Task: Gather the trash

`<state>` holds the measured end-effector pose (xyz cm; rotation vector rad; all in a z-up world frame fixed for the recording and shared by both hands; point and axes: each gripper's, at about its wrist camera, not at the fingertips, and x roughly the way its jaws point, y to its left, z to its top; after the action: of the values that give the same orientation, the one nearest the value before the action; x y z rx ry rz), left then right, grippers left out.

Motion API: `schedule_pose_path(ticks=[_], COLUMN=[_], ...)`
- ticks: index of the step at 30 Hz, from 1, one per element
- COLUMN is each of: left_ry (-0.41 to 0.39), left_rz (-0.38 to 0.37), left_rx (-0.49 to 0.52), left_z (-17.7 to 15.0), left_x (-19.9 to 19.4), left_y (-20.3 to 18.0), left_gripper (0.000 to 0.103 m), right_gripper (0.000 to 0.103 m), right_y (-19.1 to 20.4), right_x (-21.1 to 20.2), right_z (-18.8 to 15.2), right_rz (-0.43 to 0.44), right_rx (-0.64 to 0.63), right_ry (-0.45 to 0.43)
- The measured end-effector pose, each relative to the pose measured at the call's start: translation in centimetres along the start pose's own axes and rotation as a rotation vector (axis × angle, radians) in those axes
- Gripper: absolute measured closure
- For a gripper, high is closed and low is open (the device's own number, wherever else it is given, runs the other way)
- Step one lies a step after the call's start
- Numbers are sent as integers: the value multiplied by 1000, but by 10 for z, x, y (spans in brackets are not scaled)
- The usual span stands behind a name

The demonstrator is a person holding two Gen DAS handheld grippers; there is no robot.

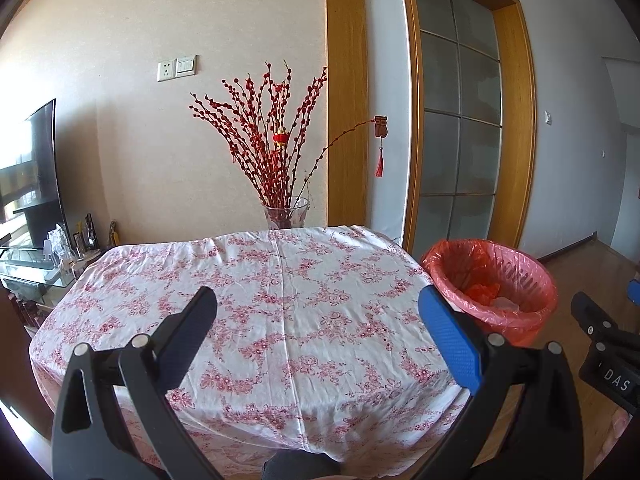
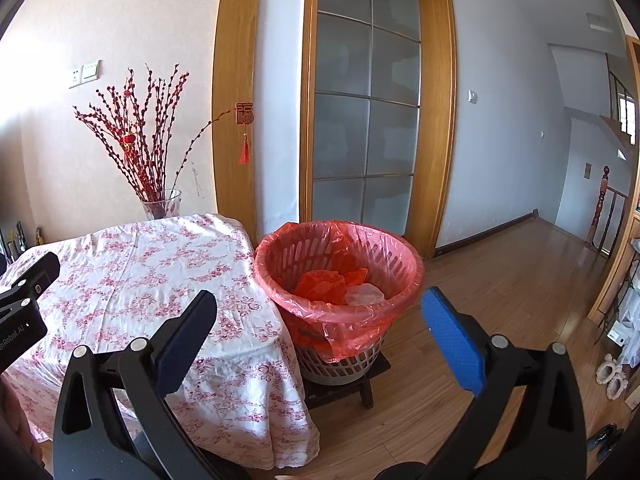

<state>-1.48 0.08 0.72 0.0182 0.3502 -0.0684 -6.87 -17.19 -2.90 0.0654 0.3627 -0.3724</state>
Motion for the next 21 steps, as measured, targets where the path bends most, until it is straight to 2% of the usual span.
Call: schedule_pose_path(ticks=[21], left_ry=[6], left_rz=[-2], left_rx=[-8], left_z=[2], left_x=[0], left_y=[2], left_gripper=[4], right_gripper=[2], right_y=[2], right_x=[-1], right_z=[2], right_rz=[6], right_rx=[-3], right_ry=[7])
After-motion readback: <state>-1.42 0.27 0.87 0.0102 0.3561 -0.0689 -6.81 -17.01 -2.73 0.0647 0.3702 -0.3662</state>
